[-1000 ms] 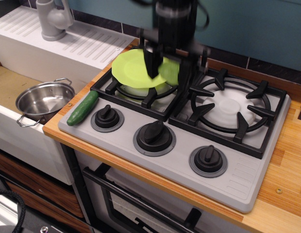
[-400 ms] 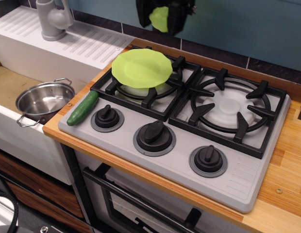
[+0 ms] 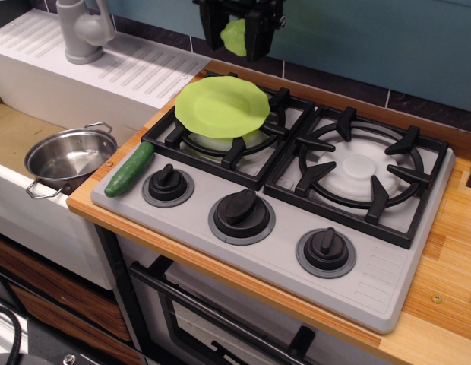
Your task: Put cauliflower on plate and pickle in pot or pan in sink
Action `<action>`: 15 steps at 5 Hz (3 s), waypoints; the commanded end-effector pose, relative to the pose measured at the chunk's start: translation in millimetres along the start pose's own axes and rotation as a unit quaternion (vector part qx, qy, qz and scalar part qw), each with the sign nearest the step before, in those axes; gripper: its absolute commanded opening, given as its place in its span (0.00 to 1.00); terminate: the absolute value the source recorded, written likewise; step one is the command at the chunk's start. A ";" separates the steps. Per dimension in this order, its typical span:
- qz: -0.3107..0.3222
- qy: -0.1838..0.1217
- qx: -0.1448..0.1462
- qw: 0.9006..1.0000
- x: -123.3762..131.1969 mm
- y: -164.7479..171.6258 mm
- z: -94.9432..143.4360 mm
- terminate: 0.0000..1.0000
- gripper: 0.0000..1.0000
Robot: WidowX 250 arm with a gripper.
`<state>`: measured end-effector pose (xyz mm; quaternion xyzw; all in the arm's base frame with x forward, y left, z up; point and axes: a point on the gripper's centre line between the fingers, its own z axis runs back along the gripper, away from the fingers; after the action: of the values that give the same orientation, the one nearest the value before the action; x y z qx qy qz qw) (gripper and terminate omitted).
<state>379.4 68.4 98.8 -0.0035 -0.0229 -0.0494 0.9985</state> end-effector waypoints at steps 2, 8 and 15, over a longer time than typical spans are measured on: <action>0.015 -0.030 -0.008 0.999 -11.1 1.6 -22.2 0.00 0.00; 0.012 0.024 0.016 1.000 -23.6 -17.5 53.4 0.00 1.00; 0.061 -0.060 -0.006 0.996 -76.4 4.9 55.4 0.00 1.00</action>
<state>296.0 81.8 129.6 -0.0266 -0.0520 0.0136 0.9982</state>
